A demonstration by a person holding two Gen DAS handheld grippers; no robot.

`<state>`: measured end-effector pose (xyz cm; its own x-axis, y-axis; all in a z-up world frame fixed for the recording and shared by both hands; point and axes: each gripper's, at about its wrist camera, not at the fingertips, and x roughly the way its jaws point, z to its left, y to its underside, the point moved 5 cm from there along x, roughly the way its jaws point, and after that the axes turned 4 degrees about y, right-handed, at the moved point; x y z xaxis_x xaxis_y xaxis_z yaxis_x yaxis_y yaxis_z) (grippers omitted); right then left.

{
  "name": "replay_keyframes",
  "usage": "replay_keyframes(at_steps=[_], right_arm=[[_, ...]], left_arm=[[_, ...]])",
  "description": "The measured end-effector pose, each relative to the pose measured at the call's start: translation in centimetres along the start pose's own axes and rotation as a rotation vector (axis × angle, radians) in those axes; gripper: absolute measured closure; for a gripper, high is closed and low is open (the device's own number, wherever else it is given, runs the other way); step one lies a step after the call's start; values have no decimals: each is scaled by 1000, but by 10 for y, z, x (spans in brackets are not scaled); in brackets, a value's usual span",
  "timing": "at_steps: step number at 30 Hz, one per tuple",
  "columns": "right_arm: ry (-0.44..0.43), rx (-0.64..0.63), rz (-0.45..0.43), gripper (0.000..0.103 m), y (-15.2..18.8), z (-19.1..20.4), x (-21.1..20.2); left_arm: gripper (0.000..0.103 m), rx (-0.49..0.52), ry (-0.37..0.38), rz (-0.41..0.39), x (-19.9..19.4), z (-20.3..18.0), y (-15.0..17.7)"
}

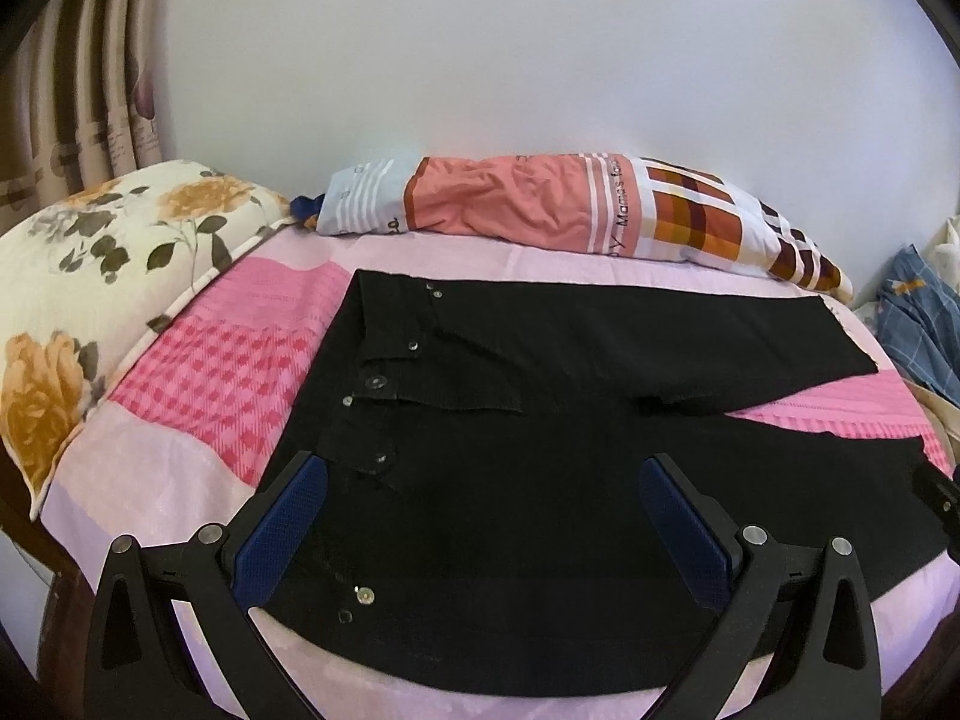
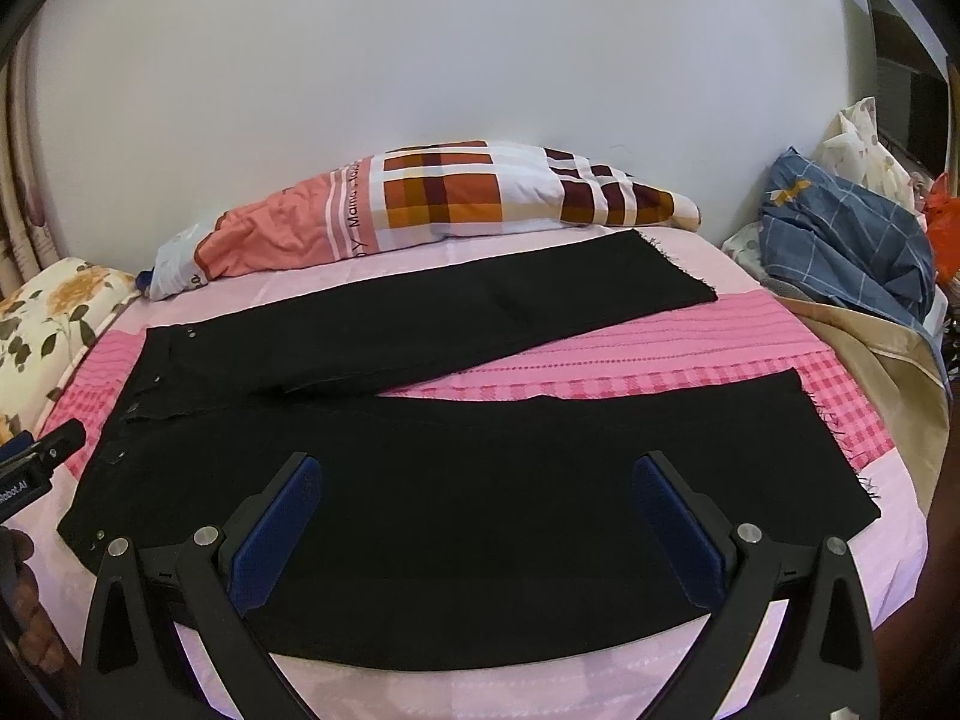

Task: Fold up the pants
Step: 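Move both tools over the black pants toward the waistband and leg hem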

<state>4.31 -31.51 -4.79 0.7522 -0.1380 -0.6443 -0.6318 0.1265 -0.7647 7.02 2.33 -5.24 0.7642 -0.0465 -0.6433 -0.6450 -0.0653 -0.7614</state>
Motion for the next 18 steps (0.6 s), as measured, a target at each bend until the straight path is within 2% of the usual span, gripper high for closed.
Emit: replay_keyframes(at_steps=[18], right_arm=[[32, -64, 0, 1, -23, 16, 8]], left_arm=[[0, 47, 5, -40, 14, 4, -31]])
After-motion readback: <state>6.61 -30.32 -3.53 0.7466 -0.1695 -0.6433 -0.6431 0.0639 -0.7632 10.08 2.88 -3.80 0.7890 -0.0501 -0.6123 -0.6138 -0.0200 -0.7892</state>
